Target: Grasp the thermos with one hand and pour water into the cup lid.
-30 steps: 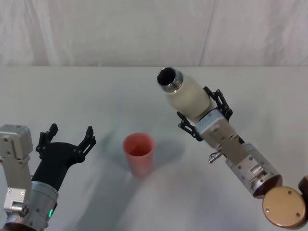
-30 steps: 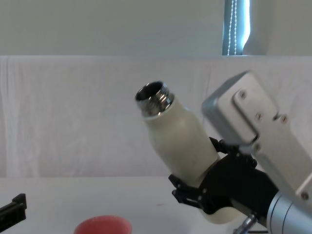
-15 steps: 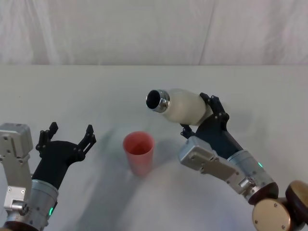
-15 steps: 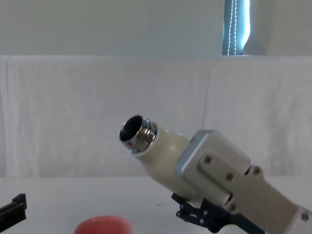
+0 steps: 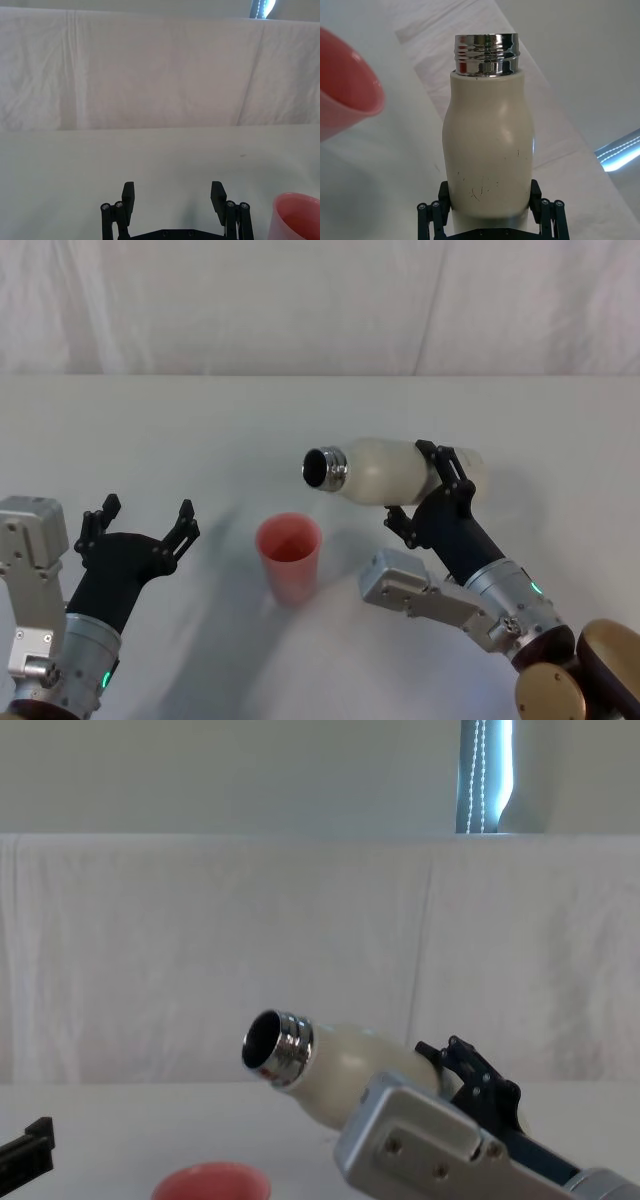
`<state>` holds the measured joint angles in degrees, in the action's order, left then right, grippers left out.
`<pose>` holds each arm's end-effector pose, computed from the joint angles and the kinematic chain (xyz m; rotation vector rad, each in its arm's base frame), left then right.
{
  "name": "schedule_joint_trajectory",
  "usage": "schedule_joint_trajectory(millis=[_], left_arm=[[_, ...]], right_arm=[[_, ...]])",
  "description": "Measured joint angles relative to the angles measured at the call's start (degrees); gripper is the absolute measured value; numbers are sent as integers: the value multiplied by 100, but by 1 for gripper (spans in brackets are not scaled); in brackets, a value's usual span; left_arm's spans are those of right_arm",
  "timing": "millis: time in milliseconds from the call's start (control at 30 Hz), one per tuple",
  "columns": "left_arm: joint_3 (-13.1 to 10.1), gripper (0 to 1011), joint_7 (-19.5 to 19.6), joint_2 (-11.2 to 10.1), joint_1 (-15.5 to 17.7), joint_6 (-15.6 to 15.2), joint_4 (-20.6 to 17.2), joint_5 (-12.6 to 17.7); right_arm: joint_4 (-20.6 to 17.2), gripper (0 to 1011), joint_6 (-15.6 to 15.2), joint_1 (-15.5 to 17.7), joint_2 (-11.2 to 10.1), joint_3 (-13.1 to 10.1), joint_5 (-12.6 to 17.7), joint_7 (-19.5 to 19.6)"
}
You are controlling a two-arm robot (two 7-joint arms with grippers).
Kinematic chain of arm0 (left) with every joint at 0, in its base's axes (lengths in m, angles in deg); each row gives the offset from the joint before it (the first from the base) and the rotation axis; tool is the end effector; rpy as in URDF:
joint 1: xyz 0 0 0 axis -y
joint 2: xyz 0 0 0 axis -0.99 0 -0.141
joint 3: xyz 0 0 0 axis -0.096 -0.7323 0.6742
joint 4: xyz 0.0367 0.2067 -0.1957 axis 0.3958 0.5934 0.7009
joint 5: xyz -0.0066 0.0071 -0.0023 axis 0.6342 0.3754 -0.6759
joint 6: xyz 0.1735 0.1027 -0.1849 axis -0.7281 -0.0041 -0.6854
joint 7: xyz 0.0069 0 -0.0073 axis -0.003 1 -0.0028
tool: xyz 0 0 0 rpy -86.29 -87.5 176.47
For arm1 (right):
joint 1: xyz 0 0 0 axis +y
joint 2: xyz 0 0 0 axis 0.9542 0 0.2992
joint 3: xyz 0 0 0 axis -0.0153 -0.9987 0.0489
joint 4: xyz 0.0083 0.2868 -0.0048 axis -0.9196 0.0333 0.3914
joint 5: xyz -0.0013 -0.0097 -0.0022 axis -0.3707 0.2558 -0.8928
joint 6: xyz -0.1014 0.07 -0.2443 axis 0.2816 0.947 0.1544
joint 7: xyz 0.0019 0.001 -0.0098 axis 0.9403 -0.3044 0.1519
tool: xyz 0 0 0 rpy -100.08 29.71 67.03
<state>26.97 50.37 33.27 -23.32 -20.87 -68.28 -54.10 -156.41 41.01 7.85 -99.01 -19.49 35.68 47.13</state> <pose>0.2188 0.0405 -0.2821 -0.0378 0.0143 1.4459 0.3061 0.0750 -0.3047 -0.4553 -0.9925 -1.0147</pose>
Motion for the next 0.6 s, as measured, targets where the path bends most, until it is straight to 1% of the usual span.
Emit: schedule_joint_trajectory(millis=[100,267,400,600], left_arm=[[0,1001,0,0,0,0,0,0],[0,1001,0,0,0,0,0,0],[0,1001,0,0,0,0,0,0],[0,1001,0,0,0,0,0,0]], right_arm=[[101,950,2,-53,-28,45,-146,103],[193,950,-13,-121,-64,102,-288,166],[210,950,-64,-167,-107,147,-383,167],[166,950,-156,-237,-202,196,-460,32]])
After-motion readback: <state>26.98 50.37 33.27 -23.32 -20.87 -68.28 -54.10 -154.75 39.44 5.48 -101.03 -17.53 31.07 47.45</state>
